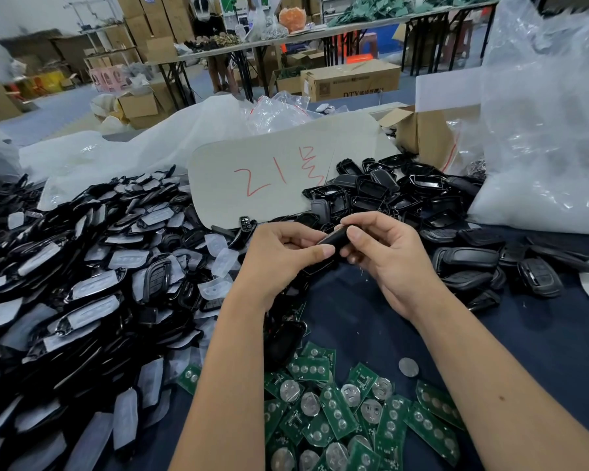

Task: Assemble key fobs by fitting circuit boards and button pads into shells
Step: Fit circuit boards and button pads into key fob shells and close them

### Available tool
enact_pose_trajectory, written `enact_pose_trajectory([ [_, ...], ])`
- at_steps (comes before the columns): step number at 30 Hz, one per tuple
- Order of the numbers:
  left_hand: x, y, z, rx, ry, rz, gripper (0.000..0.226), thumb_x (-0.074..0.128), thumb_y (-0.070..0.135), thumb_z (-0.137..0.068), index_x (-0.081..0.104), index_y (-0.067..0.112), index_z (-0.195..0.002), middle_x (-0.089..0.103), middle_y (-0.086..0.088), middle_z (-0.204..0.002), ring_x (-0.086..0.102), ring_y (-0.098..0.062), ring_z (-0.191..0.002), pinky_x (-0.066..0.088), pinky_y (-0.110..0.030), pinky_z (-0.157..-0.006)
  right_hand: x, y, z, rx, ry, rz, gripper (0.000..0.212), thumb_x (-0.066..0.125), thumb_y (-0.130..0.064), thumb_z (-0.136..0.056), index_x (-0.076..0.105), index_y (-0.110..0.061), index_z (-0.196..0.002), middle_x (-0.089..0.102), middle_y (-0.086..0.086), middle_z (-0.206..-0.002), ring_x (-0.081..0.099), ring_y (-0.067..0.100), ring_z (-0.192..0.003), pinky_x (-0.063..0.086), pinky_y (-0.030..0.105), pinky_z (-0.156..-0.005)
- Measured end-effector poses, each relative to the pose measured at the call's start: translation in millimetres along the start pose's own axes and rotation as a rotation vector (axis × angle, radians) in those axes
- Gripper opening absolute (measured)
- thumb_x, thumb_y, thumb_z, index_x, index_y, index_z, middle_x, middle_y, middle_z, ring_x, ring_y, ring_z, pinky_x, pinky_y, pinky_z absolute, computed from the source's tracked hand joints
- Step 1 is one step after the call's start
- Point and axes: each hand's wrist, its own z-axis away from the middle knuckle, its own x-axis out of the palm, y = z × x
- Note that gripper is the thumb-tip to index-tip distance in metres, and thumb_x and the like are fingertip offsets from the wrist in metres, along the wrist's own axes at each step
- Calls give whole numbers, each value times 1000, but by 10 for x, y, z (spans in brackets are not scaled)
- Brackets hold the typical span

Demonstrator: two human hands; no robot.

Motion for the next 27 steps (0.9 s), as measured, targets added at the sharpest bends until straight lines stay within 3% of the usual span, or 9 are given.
enact_pose_trajectory([
  [6,-39,-22,-28,78,87,-79,24,93,6,-71,82,26,-78,76,-6,-77,69,-13,-70,61,-35,-77,-1,24,-4,36,-66,-44,17,59,3,-101,70,-3,-113,75,14,-110,67,21,-88,57,30,-82],
  [11,-47,-36,-33,105,84,-103,26,93,7,-71,80,28,-77,76,-3,-75,68,-12,-69,60,-30,-71,4,19,8,-6,-60,117,30,75,5,-89,78,-16,-109,78,10,-104,66,21,-85,57,31,-84],
  [15,-32,-43,-33,105,63,-134,27,92,7,-72,79,30,-76,73,-2,-74,67,-14,-69,60,-36,-73,-10,12,7,-25,-22,184,26,83,-2,-82,81,-21,-100,73,27,-96,65,25,-82,57,40,-85],
  [21,-66,-45,-18,116,61,-188,26,90,4,-73,78,26,-81,77,0,-80,73,-18,-76,61,-33,-74,8,16,1,-61,-33,302,26,84,1,-82,81,-22,-94,79,8,-87,74,21,-79,60,32,-79],
  [24,7,-6,4,173,61,-230,33,87,-1,-72,78,27,-87,76,10,-82,71,-5,-79,57,-20,-72,48,20,12,-107,-26,408,27,85,0,-80,78,-23,-93,79,1,-88,76,19,-82,61,33,-79],
  [27,75,24,-1,182,44,-203,41,86,-5,-71,77,25,-97,76,4,-82,72,-10,-79,59,-25,-77,71,-5,15,-125,-19,434,27,86,-1,-79,78,-23,-94,79,-2,-91,76,18,-83,61,36,-79],
])
